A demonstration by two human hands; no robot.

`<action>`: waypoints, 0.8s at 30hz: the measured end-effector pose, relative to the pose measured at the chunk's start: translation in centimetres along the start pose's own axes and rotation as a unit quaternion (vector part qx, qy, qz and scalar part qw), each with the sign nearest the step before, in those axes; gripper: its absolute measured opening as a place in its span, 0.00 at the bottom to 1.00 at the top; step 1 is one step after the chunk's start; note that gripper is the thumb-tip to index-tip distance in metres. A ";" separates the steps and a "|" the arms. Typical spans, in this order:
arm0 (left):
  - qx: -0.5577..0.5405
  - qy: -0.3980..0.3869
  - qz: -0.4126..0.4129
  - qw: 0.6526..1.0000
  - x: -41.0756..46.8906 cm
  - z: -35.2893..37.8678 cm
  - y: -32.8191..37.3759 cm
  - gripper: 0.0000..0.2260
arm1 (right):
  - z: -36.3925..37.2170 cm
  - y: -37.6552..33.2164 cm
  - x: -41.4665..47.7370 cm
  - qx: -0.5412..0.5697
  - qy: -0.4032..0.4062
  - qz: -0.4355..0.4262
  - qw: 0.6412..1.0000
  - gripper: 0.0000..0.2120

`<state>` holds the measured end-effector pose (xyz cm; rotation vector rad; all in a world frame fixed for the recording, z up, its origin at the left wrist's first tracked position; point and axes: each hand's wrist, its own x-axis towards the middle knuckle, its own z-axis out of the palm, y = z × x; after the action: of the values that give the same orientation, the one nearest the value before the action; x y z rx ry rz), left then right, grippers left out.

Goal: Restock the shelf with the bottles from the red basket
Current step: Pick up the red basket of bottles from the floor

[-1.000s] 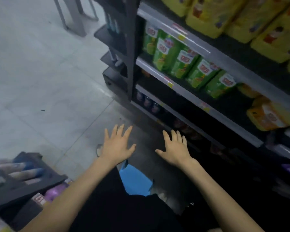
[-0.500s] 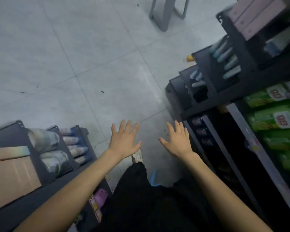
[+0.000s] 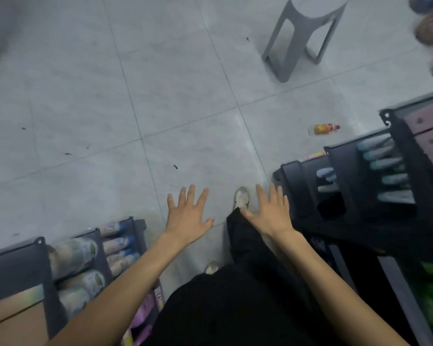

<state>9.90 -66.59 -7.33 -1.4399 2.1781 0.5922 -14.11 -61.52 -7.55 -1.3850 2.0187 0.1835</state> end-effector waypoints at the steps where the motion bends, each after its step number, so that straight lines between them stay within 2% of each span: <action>1: -0.002 0.011 -0.014 1.000 1.6 -1.6 0.3 0.39 | -1.9 -0.1 2.3 -0.003 -0.007 -0.007 1.000 0.42; 4: -0.022 0.030 -0.053 0.998 6.1 -7.6 1.1 0.39 | -8.7 -1.8 8.3 -0.024 -0.034 -0.045 0.998 0.43; 7: -0.020 0.055 -0.068 0.996 11.1 -13.2 1.5 0.39 | -15.5 -3.8 14.6 -0.003 0.021 -0.099 0.995 0.41; 12: -0.031 0.110 -0.088 0.989 18.2 -22.5 1.1 0.39 | -24.8 -6.3 22.8 0.008 0.057 -0.083 0.995 0.43; 17: -0.060 0.143 -0.099 0.983 25.4 -29.5 0.0 0.38 | -30.1 -9.1 30.3 -0.008 0.065 -0.103 0.992 0.44; 24: -0.069 0.157 -0.097 0.980 38.2 -38.7 -6.5 0.39 | -39.8 -15.0 43.0 -0.071 0.098 -0.131 0.984 0.44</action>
<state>-2.70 -119.26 0.51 -1.9051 2.2262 0.4802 -27.79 -119.86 0.93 -1.8064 1.9850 0.0772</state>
